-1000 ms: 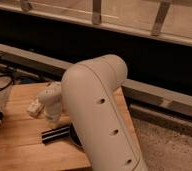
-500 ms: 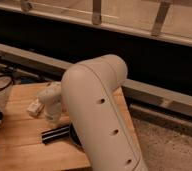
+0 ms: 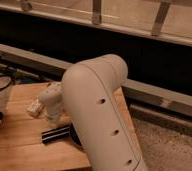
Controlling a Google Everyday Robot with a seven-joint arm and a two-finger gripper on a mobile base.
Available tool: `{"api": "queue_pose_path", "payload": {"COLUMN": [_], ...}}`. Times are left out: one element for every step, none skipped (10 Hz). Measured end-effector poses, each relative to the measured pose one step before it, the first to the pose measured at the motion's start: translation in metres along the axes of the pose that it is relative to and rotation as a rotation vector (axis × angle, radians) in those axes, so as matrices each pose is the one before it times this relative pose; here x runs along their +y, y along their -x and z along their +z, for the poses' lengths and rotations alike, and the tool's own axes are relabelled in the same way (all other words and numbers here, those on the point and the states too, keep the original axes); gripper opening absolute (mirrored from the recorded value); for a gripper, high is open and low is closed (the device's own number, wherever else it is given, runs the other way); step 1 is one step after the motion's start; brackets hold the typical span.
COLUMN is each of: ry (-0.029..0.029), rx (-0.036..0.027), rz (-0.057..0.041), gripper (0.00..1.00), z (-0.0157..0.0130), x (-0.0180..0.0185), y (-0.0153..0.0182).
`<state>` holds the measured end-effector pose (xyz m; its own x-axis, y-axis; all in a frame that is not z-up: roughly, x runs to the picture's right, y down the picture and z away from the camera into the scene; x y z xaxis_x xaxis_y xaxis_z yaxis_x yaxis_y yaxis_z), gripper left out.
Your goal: Push the eraser across the table
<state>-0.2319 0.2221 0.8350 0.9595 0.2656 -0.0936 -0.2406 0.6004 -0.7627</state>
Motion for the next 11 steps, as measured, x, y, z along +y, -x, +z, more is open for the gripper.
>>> {"api": "queue_pose_path", "payload": {"ry": [-0.00115,-0.02059,-0.01818,-0.02095,-0.01618,-0.00427,0.02211,0.01576,0.00880,0.00848,0.00448], "rx": [0.00181,0.01285,-0.00516,-0.00320,-0.00303,-0.00300,-0.00639,0.01243,0.00965,0.01253,0.00605], "rz": [0.00137,0.00267,0.00986,0.01375,0.00824,-0.00023,-0.00554,0.00469,-0.00408,-0.01122,0.00013], "gripper": [0.00,0.00,0.00,0.00,0.00,0.00,0.00,0.00,0.00,0.00,0.00], "z": [-0.00022,-0.00345,-0.00777,-0.01105,-0.00539,-0.00292,-0.00102,0.00376,0.00641,0.00825,0.00161], "x": [0.00068,0.00107,0.00223,0.00332,0.00173,0.00165,0.00234,-0.00069,0.00149,0.00460,0.00199], "y": [-0.00050,-0.00463,-0.00164,-0.00506,-0.00403,-0.00178,0.00085,-0.00292,0.00121,0.00355,0.00129]}}
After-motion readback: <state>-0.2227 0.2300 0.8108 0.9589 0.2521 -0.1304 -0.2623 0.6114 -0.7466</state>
